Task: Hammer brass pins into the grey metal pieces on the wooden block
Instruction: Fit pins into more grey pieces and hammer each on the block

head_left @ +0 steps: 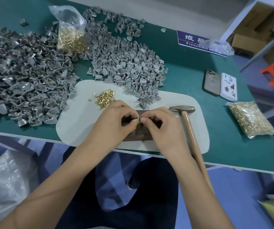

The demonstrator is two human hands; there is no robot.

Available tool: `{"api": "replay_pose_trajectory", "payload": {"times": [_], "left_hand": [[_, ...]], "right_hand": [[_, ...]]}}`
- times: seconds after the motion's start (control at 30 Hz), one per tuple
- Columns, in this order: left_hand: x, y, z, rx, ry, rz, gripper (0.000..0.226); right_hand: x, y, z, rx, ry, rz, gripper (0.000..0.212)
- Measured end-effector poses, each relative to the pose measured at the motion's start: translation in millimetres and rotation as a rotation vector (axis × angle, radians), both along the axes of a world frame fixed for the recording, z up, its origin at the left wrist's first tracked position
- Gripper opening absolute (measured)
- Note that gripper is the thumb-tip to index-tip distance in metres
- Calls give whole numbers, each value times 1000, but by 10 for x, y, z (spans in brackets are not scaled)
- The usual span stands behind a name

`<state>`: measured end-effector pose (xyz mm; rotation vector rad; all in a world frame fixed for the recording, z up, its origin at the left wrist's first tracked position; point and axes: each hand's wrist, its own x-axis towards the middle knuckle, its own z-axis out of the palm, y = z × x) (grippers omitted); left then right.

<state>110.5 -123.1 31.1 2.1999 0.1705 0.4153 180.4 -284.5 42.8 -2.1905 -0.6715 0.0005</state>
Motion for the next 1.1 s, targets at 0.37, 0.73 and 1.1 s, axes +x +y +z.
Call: {"api": "replay_pose_trajectory", "payload": {"times": [0.37, 0.73, 1.1], "left_hand": [[-7, -23, -27, -4, -15, 27, 16], [0, 23, -23, 18, -13, -18, 20], [-31, -56, -2, 108, -66, 24, 12]], "right_hand": [[-35, 86, 281, -407, -159, 79, 11], [3, 264, 534, -826, -379, 242, 22], [15, 77, 323, -294, -62, 112, 8]]}}
